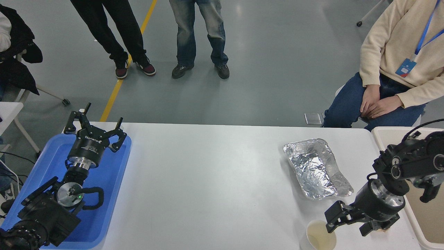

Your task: Pick up paper cup place in dustbin

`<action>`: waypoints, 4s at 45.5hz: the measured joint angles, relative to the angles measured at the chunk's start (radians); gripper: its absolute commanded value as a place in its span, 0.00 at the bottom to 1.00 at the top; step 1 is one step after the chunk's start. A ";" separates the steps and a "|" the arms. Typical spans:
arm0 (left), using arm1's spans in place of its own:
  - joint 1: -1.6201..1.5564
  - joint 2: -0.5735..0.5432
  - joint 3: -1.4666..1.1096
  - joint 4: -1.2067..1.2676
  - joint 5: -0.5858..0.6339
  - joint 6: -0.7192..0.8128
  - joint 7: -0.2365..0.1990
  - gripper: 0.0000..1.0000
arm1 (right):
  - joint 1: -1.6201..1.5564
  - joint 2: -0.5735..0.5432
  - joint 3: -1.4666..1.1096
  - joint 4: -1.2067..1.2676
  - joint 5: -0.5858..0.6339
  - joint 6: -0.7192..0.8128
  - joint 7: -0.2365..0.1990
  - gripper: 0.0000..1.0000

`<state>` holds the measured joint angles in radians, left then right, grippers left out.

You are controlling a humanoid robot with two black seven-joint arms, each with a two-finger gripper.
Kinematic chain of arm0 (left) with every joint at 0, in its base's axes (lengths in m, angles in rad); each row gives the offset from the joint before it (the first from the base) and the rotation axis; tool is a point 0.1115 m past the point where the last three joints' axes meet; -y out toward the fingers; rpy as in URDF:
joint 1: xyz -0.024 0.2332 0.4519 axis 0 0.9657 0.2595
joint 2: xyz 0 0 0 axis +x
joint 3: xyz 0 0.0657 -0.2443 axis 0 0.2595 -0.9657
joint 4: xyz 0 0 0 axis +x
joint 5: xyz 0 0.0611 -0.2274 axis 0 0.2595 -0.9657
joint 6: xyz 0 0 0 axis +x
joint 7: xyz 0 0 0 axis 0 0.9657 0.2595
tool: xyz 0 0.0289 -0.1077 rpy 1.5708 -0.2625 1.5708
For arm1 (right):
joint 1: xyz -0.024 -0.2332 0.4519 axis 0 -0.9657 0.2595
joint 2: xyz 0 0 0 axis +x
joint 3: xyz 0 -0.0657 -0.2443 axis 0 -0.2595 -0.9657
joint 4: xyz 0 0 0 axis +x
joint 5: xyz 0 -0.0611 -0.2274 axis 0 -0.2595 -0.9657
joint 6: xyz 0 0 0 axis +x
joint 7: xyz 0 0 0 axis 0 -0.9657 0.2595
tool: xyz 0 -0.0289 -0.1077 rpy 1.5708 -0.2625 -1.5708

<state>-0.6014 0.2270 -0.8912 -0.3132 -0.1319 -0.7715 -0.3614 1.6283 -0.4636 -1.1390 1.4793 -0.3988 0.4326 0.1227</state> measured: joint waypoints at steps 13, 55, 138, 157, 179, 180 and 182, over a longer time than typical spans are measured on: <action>0.000 0.000 0.000 0.000 0.000 0.000 0.000 1.00 | -0.055 0.007 0.023 0.000 -0.001 -0.084 0.001 0.94; 0.000 0.000 0.000 0.000 0.000 0.000 0.000 1.00 | -0.110 0.015 0.035 0.004 0.067 -0.103 0.000 0.00; -0.001 0.000 0.000 0.000 0.000 0.000 0.001 1.00 | 1.036 -0.075 -0.274 0.038 0.105 0.352 0.000 0.00; 0.001 0.003 0.000 0.000 0.000 0.000 -0.001 1.00 | 1.018 -0.245 -0.519 -0.040 0.022 0.353 0.000 0.00; 0.002 0.003 0.000 0.000 -0.001 0.000 -0.002 1.00 | 0.991 -0.492 -0.728 -0.210 -0.123 0.353 0.000 0.00; 0.002 0.003 0.000 0.000 -0.001 0.000 -0.002 1.00 | 0.984 -0.499 -0.729 -0.217 -0.124 0.353 0.000 0.00; 0.002 0.003 0.000 0.000 -0.001 0.000 -0.002 1.00 | 0.962 -0.518 -0.731 -0.232 -0.128 0.353 0.000 0.00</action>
<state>-0.5997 0.2301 -0.8912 -0.3130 -0.1325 -0.7716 -0.3635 2.5899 -0.9821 -1.8700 1.2475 -0.5264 0.7854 0.1224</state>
